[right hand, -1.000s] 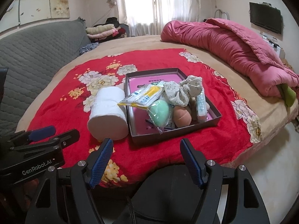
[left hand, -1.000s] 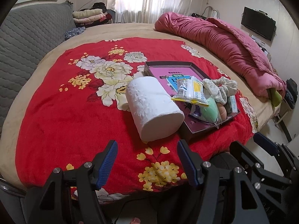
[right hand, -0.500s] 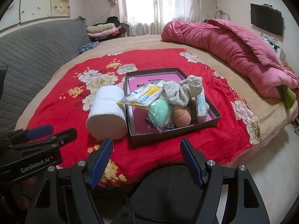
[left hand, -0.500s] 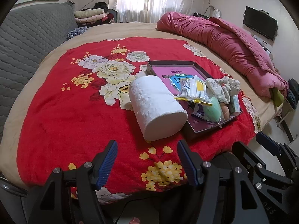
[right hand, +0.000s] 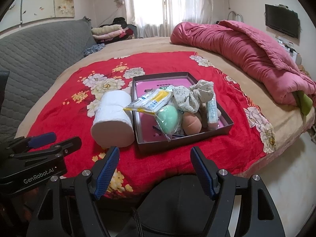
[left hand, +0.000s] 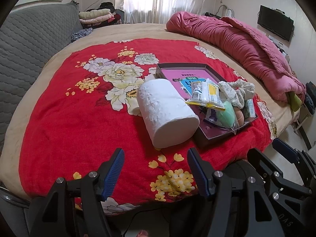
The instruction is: Organize soft objects
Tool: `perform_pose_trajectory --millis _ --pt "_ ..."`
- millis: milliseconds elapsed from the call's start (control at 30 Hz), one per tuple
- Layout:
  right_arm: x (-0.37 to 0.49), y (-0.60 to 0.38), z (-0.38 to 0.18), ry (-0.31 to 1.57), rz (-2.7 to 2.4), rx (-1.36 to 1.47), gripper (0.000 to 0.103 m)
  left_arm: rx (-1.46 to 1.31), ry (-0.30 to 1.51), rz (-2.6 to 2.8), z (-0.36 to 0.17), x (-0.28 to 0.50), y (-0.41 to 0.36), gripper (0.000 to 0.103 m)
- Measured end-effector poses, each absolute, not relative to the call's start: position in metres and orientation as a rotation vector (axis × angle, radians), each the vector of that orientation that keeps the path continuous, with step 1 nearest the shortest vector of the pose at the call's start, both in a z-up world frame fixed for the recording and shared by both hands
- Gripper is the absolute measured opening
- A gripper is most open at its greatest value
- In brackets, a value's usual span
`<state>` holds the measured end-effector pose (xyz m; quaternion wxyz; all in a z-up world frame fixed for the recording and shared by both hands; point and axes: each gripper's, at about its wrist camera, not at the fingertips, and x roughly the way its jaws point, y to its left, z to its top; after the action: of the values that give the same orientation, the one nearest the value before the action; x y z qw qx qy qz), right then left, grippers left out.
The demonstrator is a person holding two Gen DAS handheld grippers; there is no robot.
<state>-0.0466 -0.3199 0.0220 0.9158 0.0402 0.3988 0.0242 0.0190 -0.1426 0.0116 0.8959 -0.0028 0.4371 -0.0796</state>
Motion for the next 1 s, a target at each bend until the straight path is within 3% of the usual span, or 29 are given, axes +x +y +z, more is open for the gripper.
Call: perform_pose_trajectory --millis 1000 --pt "-0.0472 -0.3178 0.0214 0.821 0.050 0.075 0.075 0.000 0.917 -0.180 0.0099 0.0183 -0.1477 0.065"
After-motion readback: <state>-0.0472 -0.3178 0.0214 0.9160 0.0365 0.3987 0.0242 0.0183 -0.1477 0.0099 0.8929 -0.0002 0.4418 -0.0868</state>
